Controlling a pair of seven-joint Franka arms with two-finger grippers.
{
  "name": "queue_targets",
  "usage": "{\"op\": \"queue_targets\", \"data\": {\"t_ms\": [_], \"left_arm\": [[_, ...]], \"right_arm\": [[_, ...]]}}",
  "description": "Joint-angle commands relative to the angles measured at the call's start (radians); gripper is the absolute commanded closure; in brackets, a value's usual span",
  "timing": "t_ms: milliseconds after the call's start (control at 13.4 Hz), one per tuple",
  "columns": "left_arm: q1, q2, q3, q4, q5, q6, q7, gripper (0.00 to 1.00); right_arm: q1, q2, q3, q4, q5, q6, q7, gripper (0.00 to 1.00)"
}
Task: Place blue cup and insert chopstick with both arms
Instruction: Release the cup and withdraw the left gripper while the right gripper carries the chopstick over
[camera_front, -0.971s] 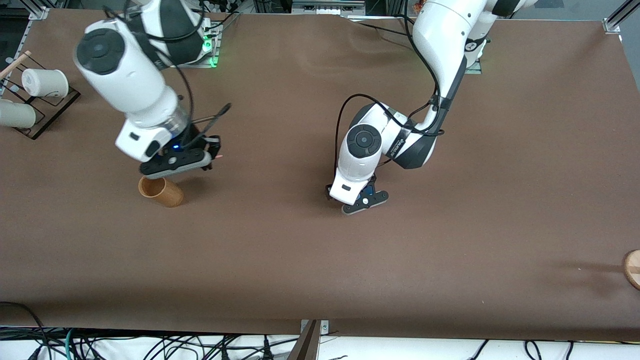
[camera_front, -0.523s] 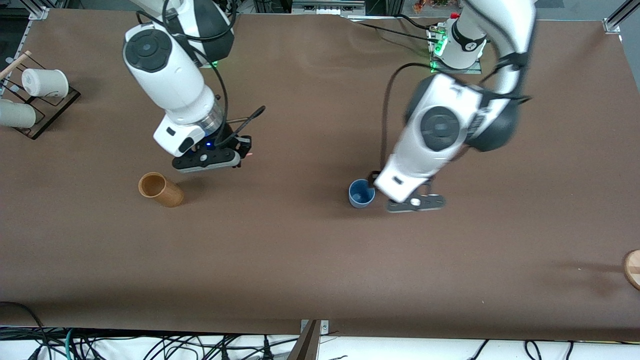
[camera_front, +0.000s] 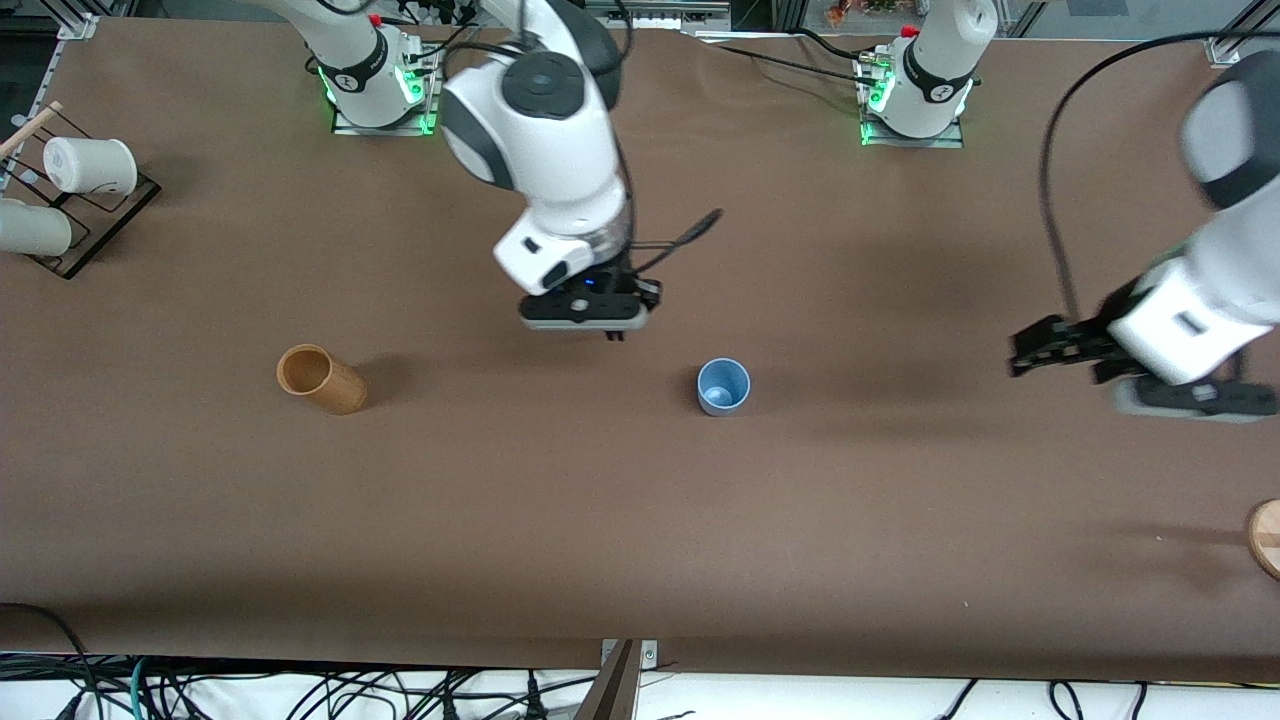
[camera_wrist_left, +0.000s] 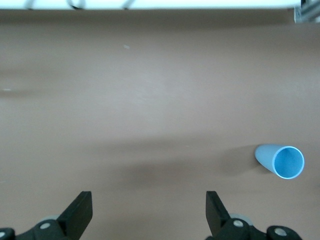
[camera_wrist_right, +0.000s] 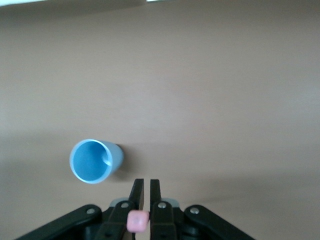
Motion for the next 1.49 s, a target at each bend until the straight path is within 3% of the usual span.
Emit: {"op": "queue_targets", "data": {"t_ms": [0, 374, 448, 523, 1046, 1345, 1420], "left_arm": [[0.068, -0.115, -0.01, -0.055, 0.015, -0.056, 0.023, 0.0], [0.081, -0.129, -0.007, -0.069, 0.045, -0.099, 0.028, 0.0], [0.08, -0.17, -0.007, -0.116, 0.033, -0.16, 0.031, 0.0], [0.071, -0.193, -0.01, -0.153, 0.036, -0.141, 0.032, 0.0], [0.061, -0.184, -0.016, -0.144, 0.042, -0.143, 0.036, 0.0], [0.06, -0.179, -0.027, -0.142, 0.044, -0.141, 0.034, 0.0], [0.06, -0.173, -0.027, -0.142, 0.044, -0.139, 0.036, 0.0]], "right_arm": [[0.071, 0.2, -0.016, 0.257, -0.087, -0.011, 0.103, 1.0], [0.117, 0.22, -0.058, 0.277, -0.099, 0.06, 0.123, 1.0], [0.117, 0.22, -0.059, 0.277, -0.098, 0.059, 0.123, 1.0], [0.117, 0.22, -0.059, 0.277, -0.098, 0.063, 0.123, 1.0], [0.124, 0.251, -0.076, 0.28, -0.099, 0.142, 0.143, 1.0], [0.158, 0.277, -0.123, 0.28, -0.099, 0.179, 0.16, 0.99], [0.167, 0.283, -0.128, 0.28, -0.099, 0.182, 0.162, 0.88]]}}
